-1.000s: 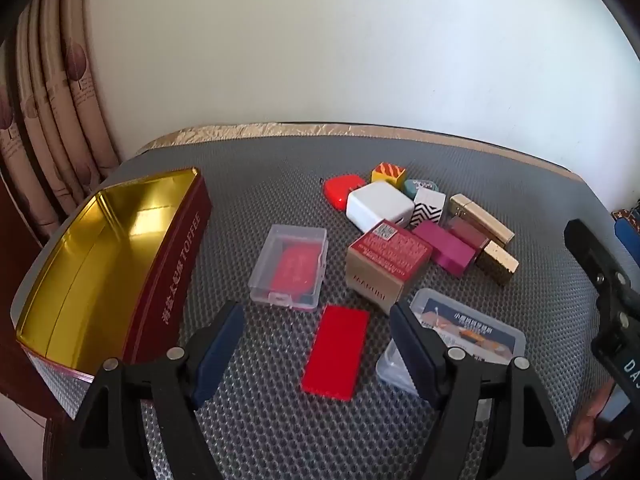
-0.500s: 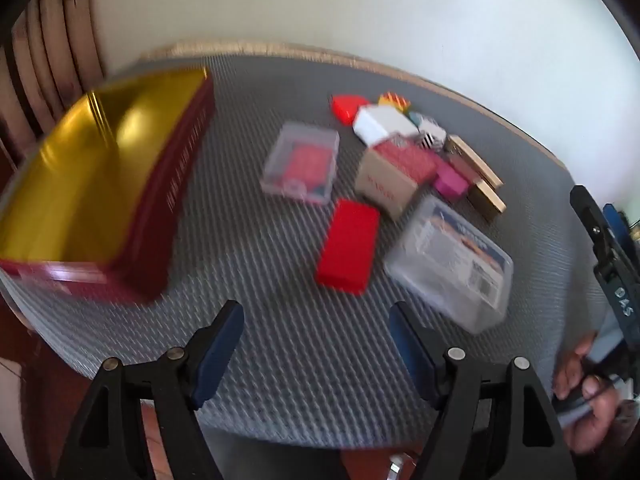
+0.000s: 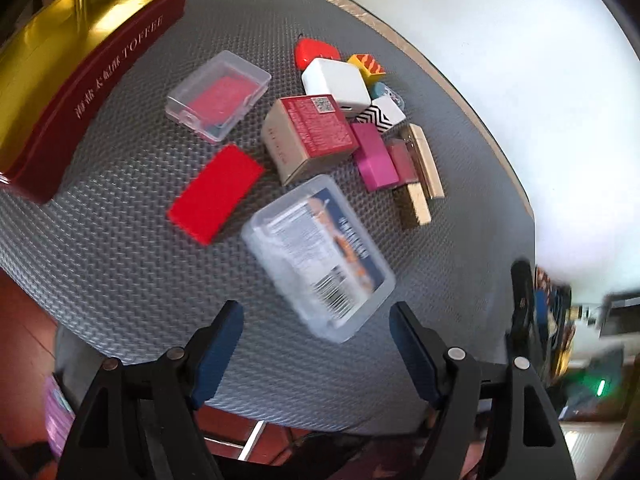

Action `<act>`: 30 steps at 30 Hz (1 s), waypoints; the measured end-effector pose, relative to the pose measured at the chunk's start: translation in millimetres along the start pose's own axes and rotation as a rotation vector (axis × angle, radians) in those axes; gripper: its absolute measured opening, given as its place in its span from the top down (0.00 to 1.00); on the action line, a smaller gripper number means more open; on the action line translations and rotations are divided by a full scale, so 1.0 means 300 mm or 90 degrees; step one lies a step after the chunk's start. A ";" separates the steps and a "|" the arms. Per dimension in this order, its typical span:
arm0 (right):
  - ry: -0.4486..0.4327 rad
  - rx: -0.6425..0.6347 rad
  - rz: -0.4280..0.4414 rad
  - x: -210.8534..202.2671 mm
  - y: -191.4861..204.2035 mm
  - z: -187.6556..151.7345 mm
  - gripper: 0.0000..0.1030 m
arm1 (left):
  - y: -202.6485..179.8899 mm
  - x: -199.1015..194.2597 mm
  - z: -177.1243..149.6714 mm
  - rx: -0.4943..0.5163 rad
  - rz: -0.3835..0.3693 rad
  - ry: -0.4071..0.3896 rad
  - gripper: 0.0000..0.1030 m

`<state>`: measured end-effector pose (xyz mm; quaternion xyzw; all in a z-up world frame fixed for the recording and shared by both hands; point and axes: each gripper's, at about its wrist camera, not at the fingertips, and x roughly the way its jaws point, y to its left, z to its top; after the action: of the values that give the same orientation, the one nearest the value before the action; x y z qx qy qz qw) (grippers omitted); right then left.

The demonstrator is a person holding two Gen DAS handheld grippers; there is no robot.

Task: Organize rigid objects
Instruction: 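Grasp the clear blue-labelled toothpick box with the left gripper, then lift the toothpick box with the left gripper and carry it over the tin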

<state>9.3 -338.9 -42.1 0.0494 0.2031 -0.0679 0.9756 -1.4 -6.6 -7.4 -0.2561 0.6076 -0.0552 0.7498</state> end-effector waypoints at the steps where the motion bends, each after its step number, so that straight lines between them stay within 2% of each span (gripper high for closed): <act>1: -0.003 0.000 0.005 -0.003 -0.001 0.000 0.00 | -0.001 0.008 0.011 -0.019 0.011 0.000 0.25; 4: -0.007 0.003 0.013 -0.006 -0.009 -0.002 0.00 | 0.005 0.045 0.041 -0.086 0.027 0.007 0.25; 6: -0.007 0.010 0.020 -0.004 -0.015 -0.002 0.00 | -0.014 0.105 0.097 -0.105 0.040 0.021 0.25; 13: -0.005 0.039 0.039 0.004 -0.046 -0.003 0.00 | -0.056 0.194 0.120 -0.147 0.059 0.037 0.25; 23: 0.001 0.069 0.059 0.013 -0.080 -0.007 0.00 | -0.145 0.341 0.191 -0.138 0.139 0.037 0.25; 27: 0.004 0.087 0.061 0.015 -0.099 -0.011 0.00 | -0.198 0.346 0.146 -0.128 0.153 0.040 0.25; 30: 0.004 0.092 0.061 0.011 -0.107 -0.015 0.00 | -0.230 0.386 0.150 -0.100 0.162 0.055 0.25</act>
<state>5.6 -370.4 -49.6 0.1292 0.1983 -0.0356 0.9709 86.2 -97.4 -72.6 -0.2325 0.6695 0.0768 0.7013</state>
